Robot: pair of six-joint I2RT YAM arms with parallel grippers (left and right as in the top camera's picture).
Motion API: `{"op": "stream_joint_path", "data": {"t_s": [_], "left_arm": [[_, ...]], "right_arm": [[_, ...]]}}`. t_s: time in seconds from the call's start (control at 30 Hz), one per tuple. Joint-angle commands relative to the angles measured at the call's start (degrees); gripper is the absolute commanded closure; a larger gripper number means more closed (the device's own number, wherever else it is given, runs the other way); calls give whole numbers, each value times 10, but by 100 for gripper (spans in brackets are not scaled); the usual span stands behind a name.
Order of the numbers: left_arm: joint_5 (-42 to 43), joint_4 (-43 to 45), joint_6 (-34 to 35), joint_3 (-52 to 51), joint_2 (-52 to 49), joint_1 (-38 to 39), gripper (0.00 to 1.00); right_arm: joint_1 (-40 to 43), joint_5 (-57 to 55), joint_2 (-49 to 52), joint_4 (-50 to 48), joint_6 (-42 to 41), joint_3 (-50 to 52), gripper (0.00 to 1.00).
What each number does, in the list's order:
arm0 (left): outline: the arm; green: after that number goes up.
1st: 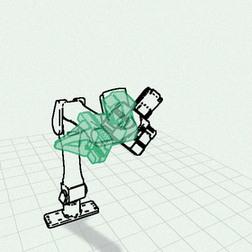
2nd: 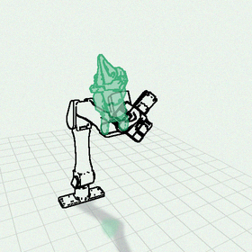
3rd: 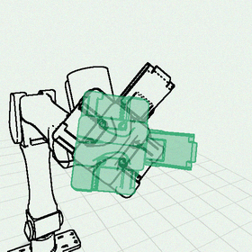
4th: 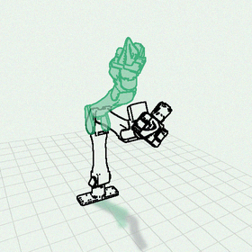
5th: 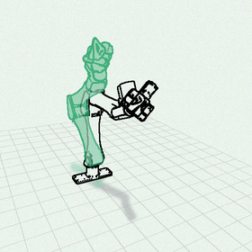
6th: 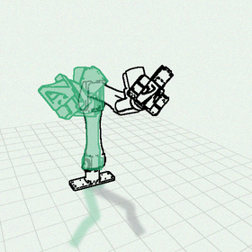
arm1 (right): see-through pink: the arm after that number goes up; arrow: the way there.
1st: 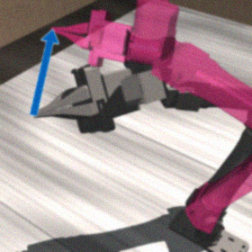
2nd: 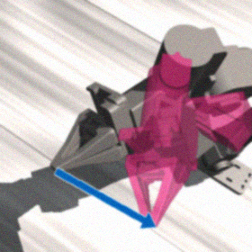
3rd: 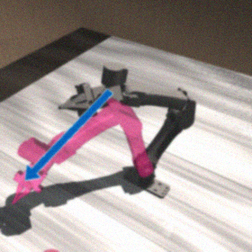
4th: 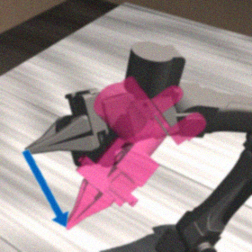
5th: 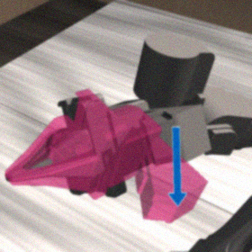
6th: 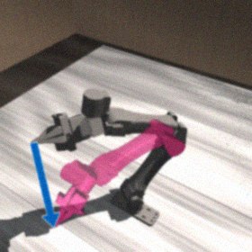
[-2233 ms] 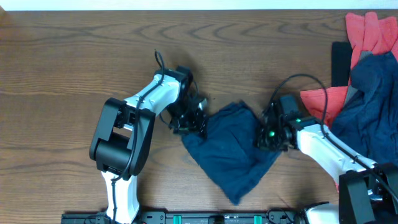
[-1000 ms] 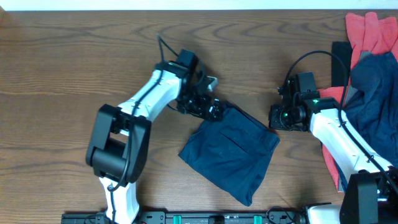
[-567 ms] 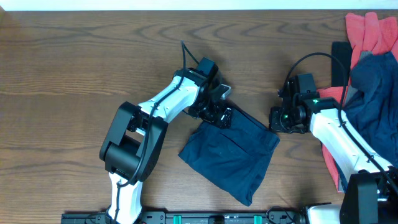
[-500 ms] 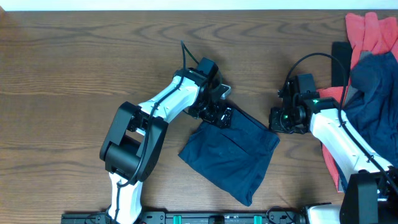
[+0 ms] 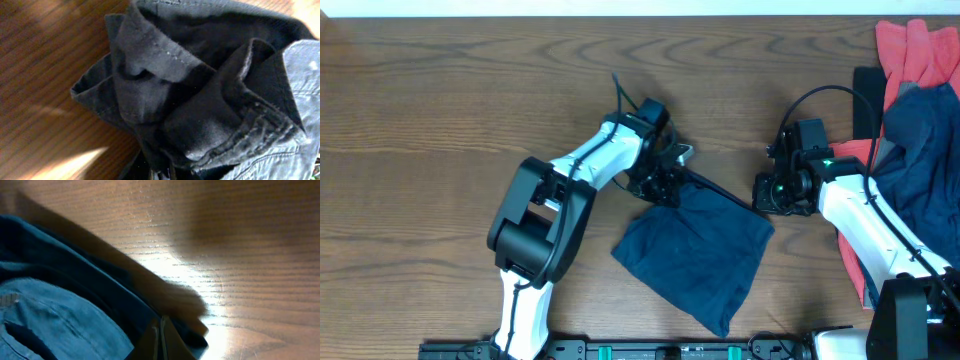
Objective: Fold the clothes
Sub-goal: 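Drag the folded shorts to the left table edge with the left gripper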
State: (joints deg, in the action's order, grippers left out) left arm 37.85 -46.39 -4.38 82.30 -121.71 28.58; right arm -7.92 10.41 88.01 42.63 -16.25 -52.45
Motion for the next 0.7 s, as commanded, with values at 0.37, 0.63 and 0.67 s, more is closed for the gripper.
{"op": "stream_joint_path", "data": {"t_s": [0.37, 0.63, 0.67], "left_arm": [[-116, 8, 105, 112, 84, -400, 94], [-116, 21, 153, 110, 81, -591, 93], [-116, 16, 158, 108, 81, -608, 94]], "right_arm": [[5, -6, 3, 18, 7, -7, 98], [5, -6, 3, 24, 7, -7, 98], [5, -6, 3, 23, 7, -7, 98]]}}
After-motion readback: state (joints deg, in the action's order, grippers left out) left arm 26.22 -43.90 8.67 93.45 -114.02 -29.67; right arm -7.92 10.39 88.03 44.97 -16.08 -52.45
